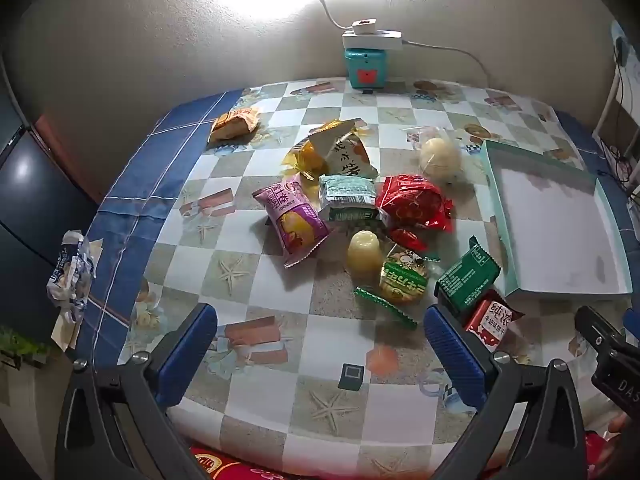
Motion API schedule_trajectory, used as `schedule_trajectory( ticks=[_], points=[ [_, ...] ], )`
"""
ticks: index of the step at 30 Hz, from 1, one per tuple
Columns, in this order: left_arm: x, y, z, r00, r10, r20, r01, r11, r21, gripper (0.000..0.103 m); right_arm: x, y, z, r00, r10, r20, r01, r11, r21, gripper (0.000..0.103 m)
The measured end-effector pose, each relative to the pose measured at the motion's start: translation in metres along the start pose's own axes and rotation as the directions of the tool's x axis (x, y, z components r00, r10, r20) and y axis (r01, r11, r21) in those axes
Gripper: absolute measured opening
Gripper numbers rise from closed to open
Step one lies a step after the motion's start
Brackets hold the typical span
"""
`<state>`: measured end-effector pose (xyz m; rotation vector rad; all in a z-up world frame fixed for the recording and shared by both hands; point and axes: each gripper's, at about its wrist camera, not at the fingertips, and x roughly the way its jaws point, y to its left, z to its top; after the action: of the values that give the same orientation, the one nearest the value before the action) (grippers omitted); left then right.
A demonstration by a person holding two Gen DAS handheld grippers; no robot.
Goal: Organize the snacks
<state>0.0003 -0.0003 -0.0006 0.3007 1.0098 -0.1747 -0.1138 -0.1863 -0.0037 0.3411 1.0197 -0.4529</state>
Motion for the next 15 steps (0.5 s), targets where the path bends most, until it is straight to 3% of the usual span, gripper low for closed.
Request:
schedule_trajectory(
  ticks=[6, 15],
  points=[
    [0.007, 0.003, -0.005, 0.999, -0.043, -0.011, 0.043, 0.999, -0.026, 0.103, -0.001, 0.000, 0.003, 1.000, -0.011, 0.022, 0.011, 1.000, -0.013, 0.103],
    [0.008, 0.002, -0.001, 0.999, -0.029, -0.033, 0.029, 0.999, -0.016, 0.103, -0.004, 0.002, 0.003, 0.999, -0.015, 0.030, 0.016, 1.000, -0.019, 0.103]
  ],
)
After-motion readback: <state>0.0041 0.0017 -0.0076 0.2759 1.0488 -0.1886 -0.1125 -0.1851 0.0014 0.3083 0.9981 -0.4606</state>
